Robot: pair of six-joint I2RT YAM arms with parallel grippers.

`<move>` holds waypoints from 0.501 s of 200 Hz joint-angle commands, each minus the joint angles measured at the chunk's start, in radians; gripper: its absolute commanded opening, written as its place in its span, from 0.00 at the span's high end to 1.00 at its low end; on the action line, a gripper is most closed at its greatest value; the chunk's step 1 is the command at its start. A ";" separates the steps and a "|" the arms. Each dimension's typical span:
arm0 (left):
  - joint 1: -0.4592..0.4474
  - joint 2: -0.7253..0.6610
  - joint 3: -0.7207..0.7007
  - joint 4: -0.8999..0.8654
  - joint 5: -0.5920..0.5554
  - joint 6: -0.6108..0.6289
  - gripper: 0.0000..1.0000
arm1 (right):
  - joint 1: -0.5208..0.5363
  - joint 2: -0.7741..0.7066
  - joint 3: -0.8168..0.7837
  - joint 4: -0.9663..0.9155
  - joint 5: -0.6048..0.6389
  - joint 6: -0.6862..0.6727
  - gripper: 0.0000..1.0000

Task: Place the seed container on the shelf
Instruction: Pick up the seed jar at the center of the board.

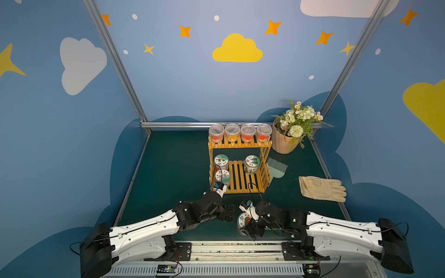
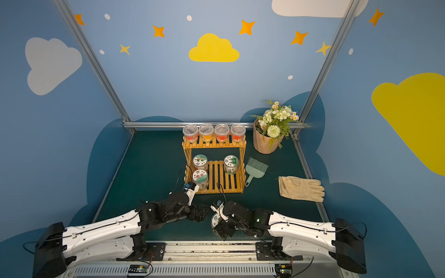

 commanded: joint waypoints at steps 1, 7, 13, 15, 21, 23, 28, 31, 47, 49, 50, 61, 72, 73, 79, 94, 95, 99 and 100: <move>0.005 -0.032 -0.011 -0.034 -0.003 -0.009 0.00 | 0.007 0.031 0.010 0.007 0.031 -0.003 0.02; 0.004 -0.039 -0.012 -0.043 -0.003 -0.012 0.00 | 0.006 0.039 0.014 0.005 0.030 -0.006 0.02; 0.004 -0.047 -0.016 -0.048 -0.003 -0.015 0.00 | 0.006 0.047 0.019 0.003 0.028 -0.010 0.05; 0.004 -0.049 -0.018 -0.049 -0.003 -0.016 0.00 | 0.006 0.051 0.019 0.002 0.027 -0.011 0.06; 0.004 -0.058 -0.023 -0.047 -0.003 -0.019 0.00 | 0.006 0.058 0.028 -0.006 0.025 -0.019 0.09; 0.004 -0.061 -0.026 -0.047 -0.003 -0.020 0.00 | 0.006 0.060 0.031 -0.013 0.025 -0.021 0.09; 0.005 -0.067 -0.032 -0.045 -0.003 -0.022 0.00 | 0.006 0.064 0.041 -0.026 0.031 -0.021 0.11; 0.004 -0.071 -0.036 -0.042 -0.003 -0.020 0.00 | 0.006 0.064 0.050 -0.039 0.037 -0.016 0.12; 0.004 -0.096 -0.041 -0.054 -0.004 -0.023 0.00 | 0.002 0.056 0.114 -0.129 0.104 0.046 0.19; 0.004 -0.098 -0.041 -0.056 -0.005 -0.023 0.00 | 0.001 0.053 0.116 -0.138 0.112 0.046 0.19; 0.004 -0.100 -0.041 -0.058 -0.006 -0.023 0.00 | -0.001 0.052 0.116 -0.143 0.117 0.046 0.19; 0.004 -0.116 -0.044 -0.069 -0.012 -0.023 0.00 | -0.017 0.035 0.165 -0.170 0.163 0.041 0.20; 0.004 -0.130 -0.047 -0.069 -0.019 -0.018 0.00 | -0.042 0.020 0.176 -0.161 0.206 0.020 0.20; 0.004 -0.132 -0.047 -0.069 -0.021 -0.017 0.00 | -0.046 0.019 0.176 -0.160 0.211 0.019 0.20; 0.004 -0.138 -0.048 -0.068 -0.025 -0.017 0.00 | -0.064 0.014 0.172 -0.145 0.241 0.033 0.21; 0.005 -0.153 -0.038 -0.050 -0.008 -0.020 0.00 | -0.114 0.016 0.166 -0.103 0.299 0.074 0.20; 0.004 -0.153 -0.038 -0.048 -0.007 -0.020 0.00 | -0.119 0.016 0.168 -0.103 0.302 0.078 0.20; 0.004 -0.156 -0.035 -0.033 0.003 -0.021 0.00 | -0.132 0.019 0.173 -0.101 0.309 0.092 0.20; 0.004 -0.156 -0.034 -0.031 0.005 -0.020 0.00 | -0.135 0.019 0.175 -0.101 0.310 0.096 0.20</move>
